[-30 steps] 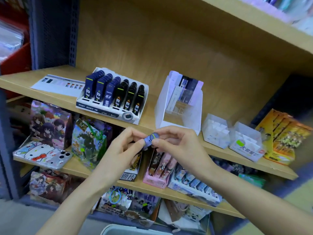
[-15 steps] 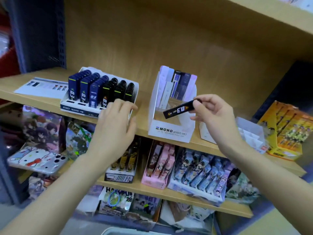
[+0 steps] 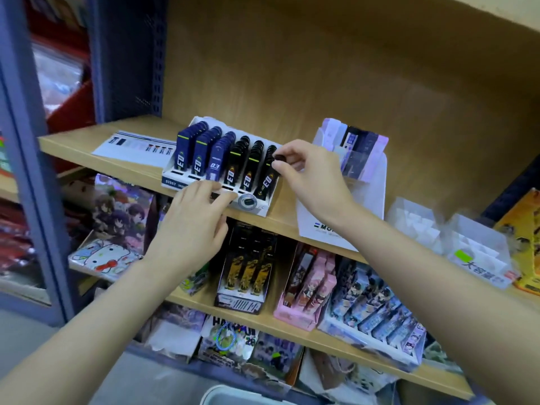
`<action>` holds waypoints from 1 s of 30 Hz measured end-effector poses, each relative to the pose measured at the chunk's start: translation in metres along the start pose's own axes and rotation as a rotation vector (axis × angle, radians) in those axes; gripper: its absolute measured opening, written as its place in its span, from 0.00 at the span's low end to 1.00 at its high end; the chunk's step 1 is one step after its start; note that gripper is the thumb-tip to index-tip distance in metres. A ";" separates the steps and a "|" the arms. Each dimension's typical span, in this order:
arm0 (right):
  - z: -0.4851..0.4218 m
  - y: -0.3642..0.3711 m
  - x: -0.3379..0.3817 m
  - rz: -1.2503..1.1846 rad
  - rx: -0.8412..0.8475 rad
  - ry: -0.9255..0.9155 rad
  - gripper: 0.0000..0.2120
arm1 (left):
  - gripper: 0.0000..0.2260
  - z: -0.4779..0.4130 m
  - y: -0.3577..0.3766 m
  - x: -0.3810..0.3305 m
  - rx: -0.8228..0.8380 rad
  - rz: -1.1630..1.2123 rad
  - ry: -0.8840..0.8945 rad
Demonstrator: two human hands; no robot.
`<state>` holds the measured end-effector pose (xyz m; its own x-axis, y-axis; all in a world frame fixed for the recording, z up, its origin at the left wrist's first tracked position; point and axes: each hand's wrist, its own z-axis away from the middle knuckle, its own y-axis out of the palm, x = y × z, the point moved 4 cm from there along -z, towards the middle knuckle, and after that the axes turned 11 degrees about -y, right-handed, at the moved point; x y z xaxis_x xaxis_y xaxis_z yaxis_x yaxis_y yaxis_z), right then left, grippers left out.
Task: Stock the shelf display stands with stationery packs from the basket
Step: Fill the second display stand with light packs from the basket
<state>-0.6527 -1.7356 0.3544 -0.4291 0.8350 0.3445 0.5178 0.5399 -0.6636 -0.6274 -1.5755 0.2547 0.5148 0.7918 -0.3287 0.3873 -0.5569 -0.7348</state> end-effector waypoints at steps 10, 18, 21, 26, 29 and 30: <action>-0.009 0.003 -0.001 0.047 0.164 -0.013 0.04 | 0.15 -0.001 0.001 0.000 0.005 0.045 -0.026; -0.008 0.008 -0.001 0.179 0.184 -0.081 0.06 | 0.15 -0.001 0.001 -0.001 0.013 0.038 -0.030; -0.005 0.009 0.000 0.217 0.201 -0.088 0.07 | 0.14 -0.001 0.000 -0.001 0.003 0.006 -0.015; 0.030 0.004 0.012 0.296 0.071 -0.171 0.12 | 0.11 0.019 -0.010 -0.003 -0.139 -0.070 0.088; 0.074 0.009 0.014 0.343 0.051 -0.271 0.09 | 0.11 0.048 -0.004 -0.003 -0.132 -0.114 0.158; 0.092 0.014 0.012 0.357 0.064 -0.294 0.09 | 0.11 0.059 0.002 -0.002 -0.105 -0.131 0.167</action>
<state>-0.7185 -1.7272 0.2881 -0.4286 0.8969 -0.1093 0.6280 0.2088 -0.7496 -0.6721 -1.5633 0.2188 0.5710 0.8112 -0.1258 0.5316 -0.4822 -0.6963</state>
